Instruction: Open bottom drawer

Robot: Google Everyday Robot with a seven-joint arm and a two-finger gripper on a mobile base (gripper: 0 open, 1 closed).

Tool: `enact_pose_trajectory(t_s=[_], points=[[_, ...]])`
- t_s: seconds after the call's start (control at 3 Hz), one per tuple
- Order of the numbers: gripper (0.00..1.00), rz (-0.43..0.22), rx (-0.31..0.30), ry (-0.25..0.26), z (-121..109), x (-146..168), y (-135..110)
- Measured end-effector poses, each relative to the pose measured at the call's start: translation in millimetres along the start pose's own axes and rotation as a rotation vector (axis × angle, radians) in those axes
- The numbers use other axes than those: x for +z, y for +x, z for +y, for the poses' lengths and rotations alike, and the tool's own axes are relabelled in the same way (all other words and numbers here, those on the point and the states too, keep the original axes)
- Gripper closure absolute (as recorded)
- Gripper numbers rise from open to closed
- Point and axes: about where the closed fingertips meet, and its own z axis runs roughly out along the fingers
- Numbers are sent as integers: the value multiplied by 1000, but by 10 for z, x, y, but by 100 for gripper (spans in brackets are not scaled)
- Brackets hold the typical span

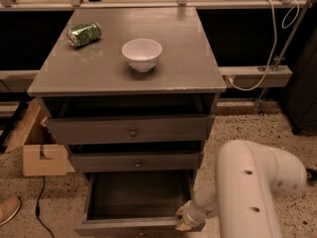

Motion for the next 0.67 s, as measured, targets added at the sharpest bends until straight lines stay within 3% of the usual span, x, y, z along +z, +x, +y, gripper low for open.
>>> enact_pose_trajectory(t_s=[0.33,0.67], points=[[100,-16,10,5,70,-10,5],[82,-16,10,5,70,-10,5]])
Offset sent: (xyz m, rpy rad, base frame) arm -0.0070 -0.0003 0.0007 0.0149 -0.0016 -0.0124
